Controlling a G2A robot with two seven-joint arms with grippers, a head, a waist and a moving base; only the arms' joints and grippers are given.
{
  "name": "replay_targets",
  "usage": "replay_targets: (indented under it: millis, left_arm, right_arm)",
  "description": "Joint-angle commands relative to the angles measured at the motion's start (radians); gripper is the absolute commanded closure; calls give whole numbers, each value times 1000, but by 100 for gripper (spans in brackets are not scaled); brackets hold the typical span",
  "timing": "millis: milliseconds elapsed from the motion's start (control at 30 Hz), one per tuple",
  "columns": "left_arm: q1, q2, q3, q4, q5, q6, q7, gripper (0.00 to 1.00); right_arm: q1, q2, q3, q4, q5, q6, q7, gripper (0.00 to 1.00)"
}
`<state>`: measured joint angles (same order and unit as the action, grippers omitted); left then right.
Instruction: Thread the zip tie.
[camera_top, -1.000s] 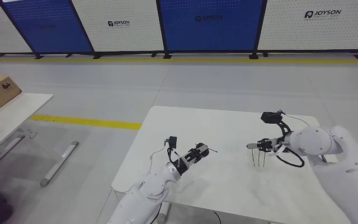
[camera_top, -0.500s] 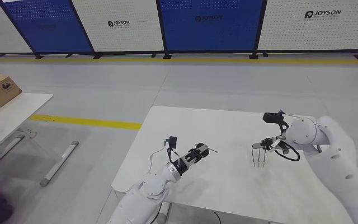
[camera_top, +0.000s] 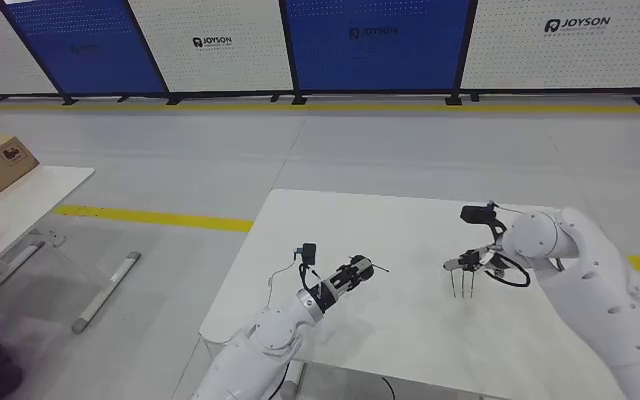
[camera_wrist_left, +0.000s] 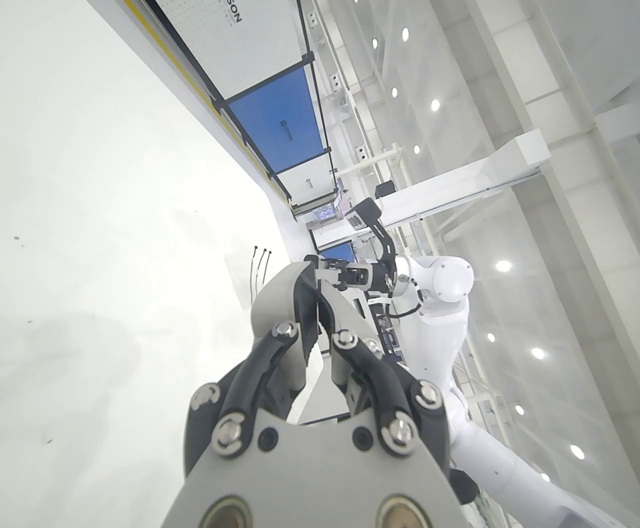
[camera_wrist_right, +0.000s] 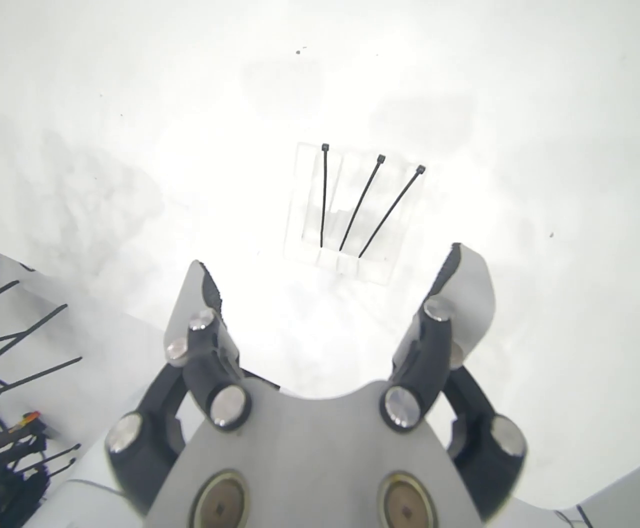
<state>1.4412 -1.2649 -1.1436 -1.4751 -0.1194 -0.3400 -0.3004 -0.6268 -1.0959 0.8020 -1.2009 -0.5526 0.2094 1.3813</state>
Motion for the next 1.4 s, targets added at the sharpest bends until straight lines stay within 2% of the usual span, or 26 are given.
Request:
replay_targets:
  millis: [0, 167, 400, 533, 867, 1067, 1367]
  left_arm:
    - [0, 0, 0, 0, 0, 0, 0, 100]
    - [0, 0, 0, 0, 0, 0, 0, 100]
    - [0, 0, 0, 0, 0, 0, 0, 100]
    - [0, 0, 0, 0, 0, 0, 0, 100]
    - [0, 0, 0, 0, 0, 0, 0, 100]
    - [0, 0, 0, 0, 0, 0, 0, 100]
    - [0, 0, 0, 0, 0, 0, 0, 100]
  right_arm:
    - [14, -8, -12, 25, 2, 29, 5, 67]
    - [43, -28, -47, 85, 14, 59, 9, 63]
    - [78, -54, -100, 175, 34, 86, 9, 71]
    - [97, -73, -132, 229, 45, 102, 9, 70]
    - [137, -119, -172, 344, 70, 87, -5, 72]
    - [160, -151, -194, 425, 82, 67, -32, 66]
    - [194, -197, -219, 535, 104, 26, -51, 74]
